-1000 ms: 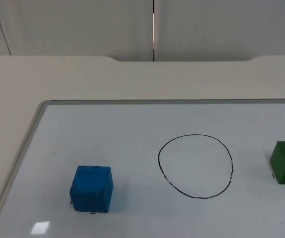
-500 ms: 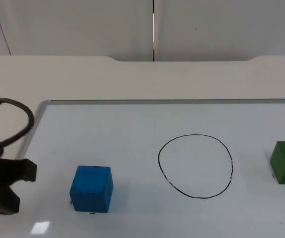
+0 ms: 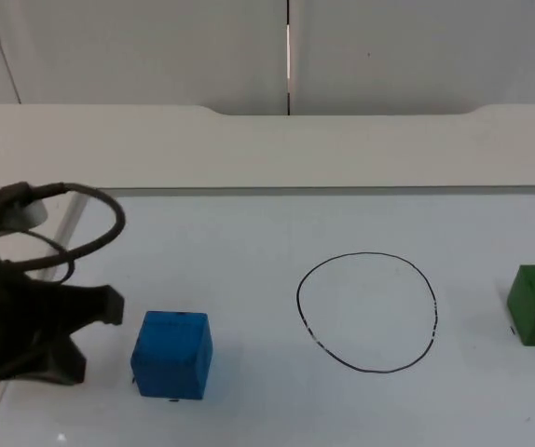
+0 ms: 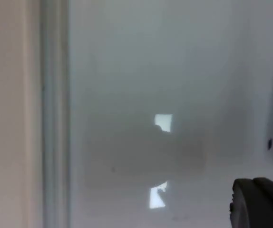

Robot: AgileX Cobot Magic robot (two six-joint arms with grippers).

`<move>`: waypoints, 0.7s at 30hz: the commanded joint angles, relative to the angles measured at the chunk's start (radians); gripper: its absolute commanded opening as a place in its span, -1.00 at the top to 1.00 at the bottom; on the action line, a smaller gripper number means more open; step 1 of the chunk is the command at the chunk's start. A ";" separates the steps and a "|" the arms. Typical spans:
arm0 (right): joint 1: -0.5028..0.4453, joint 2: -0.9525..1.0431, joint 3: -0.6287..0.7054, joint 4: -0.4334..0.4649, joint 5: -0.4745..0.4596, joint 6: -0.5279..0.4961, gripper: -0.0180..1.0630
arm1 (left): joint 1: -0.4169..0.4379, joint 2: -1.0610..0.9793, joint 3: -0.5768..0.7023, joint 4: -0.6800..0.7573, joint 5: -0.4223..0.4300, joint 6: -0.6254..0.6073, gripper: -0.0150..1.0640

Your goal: Push the two cubes into the marked area.

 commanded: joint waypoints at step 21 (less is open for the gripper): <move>-0.008 -0.004 0.007 -0.002 -0.005 -0.003 -0.98 | -0.058 0.109 -0.069 -0.123 -0.001 -0.024 0.97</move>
